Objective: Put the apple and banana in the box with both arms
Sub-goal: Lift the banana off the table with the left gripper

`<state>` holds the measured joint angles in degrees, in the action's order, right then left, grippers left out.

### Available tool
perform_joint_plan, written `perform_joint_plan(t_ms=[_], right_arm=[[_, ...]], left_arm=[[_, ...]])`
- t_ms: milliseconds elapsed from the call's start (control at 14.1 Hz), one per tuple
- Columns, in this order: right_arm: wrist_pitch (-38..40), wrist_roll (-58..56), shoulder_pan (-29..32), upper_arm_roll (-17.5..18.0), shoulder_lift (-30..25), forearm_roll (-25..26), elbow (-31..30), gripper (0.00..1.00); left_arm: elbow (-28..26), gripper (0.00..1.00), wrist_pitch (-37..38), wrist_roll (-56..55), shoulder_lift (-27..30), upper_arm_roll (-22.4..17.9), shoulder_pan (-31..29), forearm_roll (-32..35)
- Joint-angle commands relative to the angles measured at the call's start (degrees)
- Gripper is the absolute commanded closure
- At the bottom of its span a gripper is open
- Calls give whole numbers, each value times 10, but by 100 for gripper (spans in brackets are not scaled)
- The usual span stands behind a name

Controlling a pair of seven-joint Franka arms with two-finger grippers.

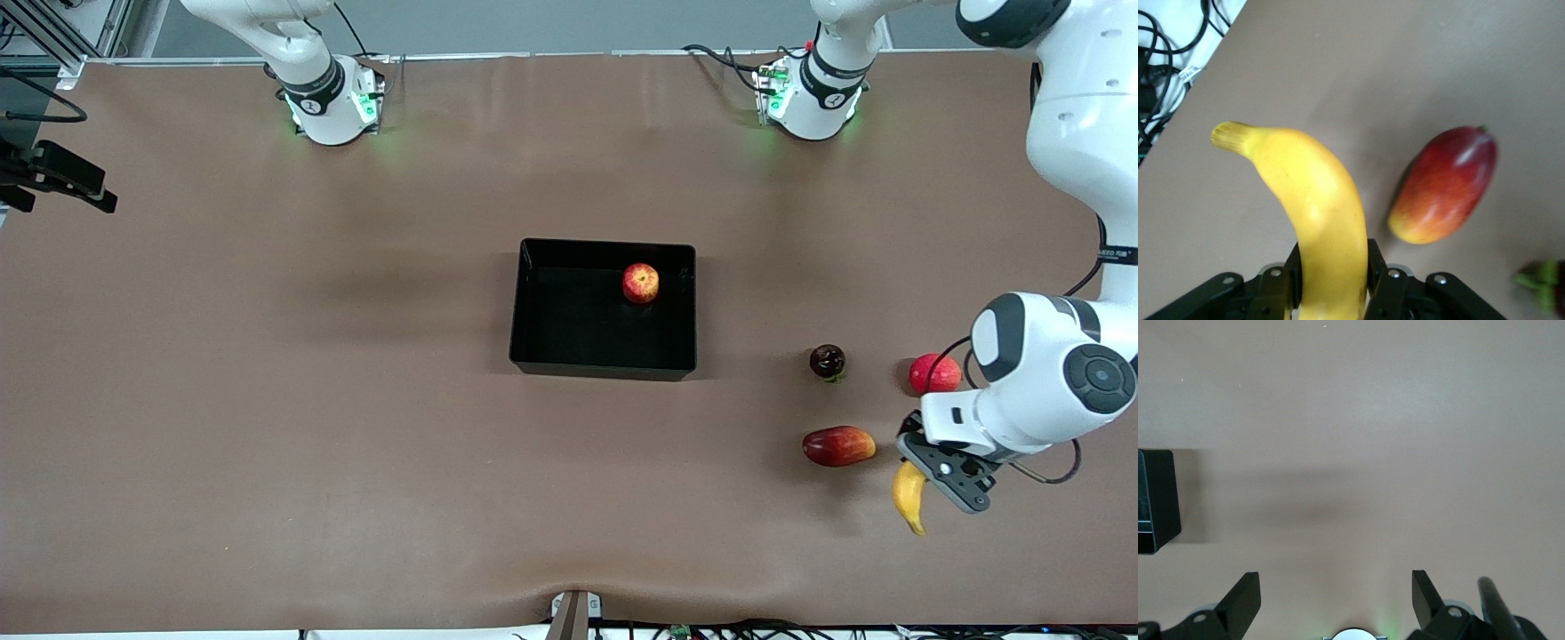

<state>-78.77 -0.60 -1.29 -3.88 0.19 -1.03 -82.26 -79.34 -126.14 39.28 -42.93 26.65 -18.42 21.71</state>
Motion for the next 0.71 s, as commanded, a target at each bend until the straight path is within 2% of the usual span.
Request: perform_joint_plan(t_ms=[0,142,637], right_arm=[[2,-5,8,3,-8,-10,-5,0],[2,-5,8,3,-8,-10,-6,0],[3,-5,10,4,-8,-10,-5,0]], left_arm=[[-19,100,46,-82,43,-4,40,-2],[-20,100,68,-159,50,0,61,-1],[-16,100,74,-448,54,7,174,-9]])
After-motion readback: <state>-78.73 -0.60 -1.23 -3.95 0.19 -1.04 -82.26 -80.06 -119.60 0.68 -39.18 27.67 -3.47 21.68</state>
